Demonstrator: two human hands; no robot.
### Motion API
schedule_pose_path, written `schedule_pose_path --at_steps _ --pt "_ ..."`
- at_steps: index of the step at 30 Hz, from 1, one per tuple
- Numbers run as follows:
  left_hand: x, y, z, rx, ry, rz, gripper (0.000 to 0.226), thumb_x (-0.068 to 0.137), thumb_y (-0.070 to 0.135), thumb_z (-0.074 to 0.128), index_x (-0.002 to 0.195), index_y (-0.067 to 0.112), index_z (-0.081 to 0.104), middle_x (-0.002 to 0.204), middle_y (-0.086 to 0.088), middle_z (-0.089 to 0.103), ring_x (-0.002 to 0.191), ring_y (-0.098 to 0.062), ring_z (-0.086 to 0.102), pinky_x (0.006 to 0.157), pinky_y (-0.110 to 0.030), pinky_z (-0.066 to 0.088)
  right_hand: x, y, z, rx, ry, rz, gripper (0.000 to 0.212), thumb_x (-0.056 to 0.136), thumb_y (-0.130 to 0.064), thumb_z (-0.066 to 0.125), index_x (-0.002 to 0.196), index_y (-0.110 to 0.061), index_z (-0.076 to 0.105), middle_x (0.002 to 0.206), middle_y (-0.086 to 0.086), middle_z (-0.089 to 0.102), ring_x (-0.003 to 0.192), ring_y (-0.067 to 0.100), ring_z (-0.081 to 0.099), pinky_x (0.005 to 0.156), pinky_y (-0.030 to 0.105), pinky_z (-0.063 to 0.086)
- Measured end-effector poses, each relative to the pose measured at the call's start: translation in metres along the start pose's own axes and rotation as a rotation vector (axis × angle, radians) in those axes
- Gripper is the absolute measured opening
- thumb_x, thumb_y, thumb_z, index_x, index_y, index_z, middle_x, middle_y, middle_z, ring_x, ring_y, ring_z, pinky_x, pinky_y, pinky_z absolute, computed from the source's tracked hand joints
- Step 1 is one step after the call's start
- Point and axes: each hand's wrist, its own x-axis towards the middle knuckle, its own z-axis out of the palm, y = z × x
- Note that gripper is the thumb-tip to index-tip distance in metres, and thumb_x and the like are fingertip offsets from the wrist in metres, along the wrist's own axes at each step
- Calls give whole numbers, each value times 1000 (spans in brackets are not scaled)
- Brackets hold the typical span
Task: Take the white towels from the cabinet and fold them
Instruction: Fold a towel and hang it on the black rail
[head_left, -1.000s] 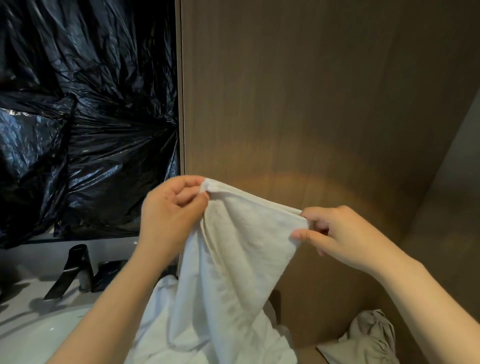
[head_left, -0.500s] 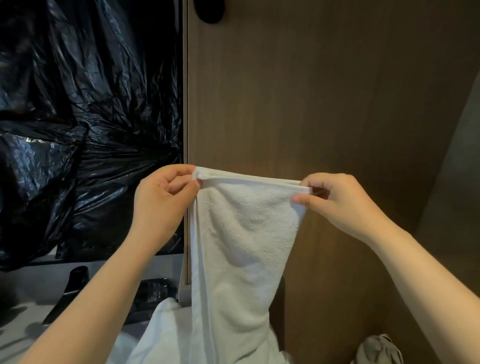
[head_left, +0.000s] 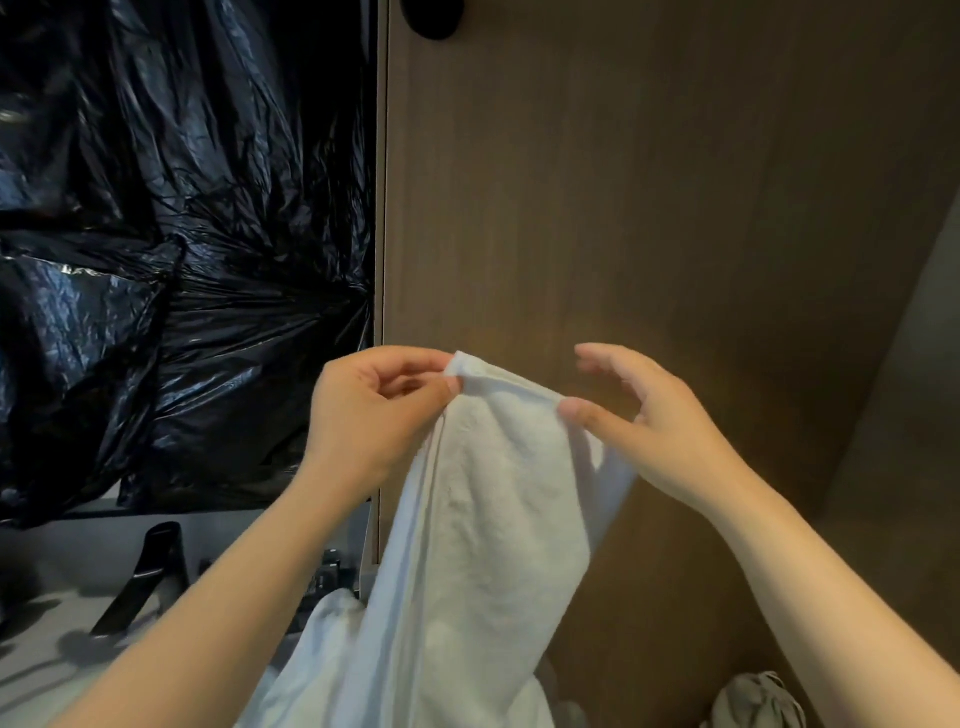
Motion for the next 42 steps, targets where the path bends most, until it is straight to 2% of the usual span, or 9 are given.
schedule_pose_path --at_steps 5,8,11,19,23,27,29,33,42 --pt "-9 4 15 -10 -45 23 16 77 -3 75 87 9 75 77 -7 74 68 -13 68 65 -18 56 0 -26 26 162 -83 -94 47 89 -52 59 132 -33 57 115 -29 62 110 -12 55 89 12 47" --pt "-11 6 14 -8 -32 24 12 75 0 77 86 3 72 74 -12 73 65 -13 65 64 -17 54 -2 -33 35 175 -26 -166 18 96 -38 58 102 -27 71 91 -16 68 90 4 62 73 19 49" --pt "-15 4 9 61 -48 48 14 76 9 79 84 9 68 73 -5 71 66 -13 67 64 -19 54 2 -37 38 168 35 -173 19 95 -38 58 85 -25 67 80 -11 64 81 12 60 68 28 47" --pt "-46 -27 -4 257 -98 22 8 79 25 75 86 20 75 78 9 71 74 -5 66 75 -33 56 11 -43 46 108 92 -168 24 95 -44 55 83 -25 63 78 -13 60 80 11 58 66 24 49" --pt "-52 -32 -1 173 -117 0 29 80 42 67 83 15 76 80 3 72 81 -15 67 77 -39 55 17 -53 47 28 124 -239 24 96 -43 55 81 -25 60 76 -16 56 78 8 57 63 15 45" --pt "-50 -45 7 248 -119 68 39 92 22 62 57 6 56 58 -2 50 62 -12 50 63 -34 45 25 -62 41 -6 111 -250 23 95 -44 56 84 -24 62 79 -15 59 82 7 57 67 18 49" --pt "-48 -53 9 261 -134 64 46 97 18 54 56 -2 48 64 -12 48 63 -17 49 63 -37 41 27 -64 36 -3 110 -263 24 95 -44 56 84 -24 63 79 -15 59 83 6 57 69 18 49" --pt "-45 -65 10 249 -203 82 46 98 31 46 73 -4 62 89 -13 57 78 -17 54 73 -34 45 29 -68 28 4 93 -288 24 96 -42 57 84 -21 64 78 -14 60 82 7 58 67 17 48" --pt "-50 -98 -3 128 -349 -42 54 86 44 54 60 -3 46 65 5 41 61 -4 43 65 -22 39 32 -60 6 8 146 -227 24 96 -42 57 84 -23 65 77 -16 60 81 6 59 64 12 46"
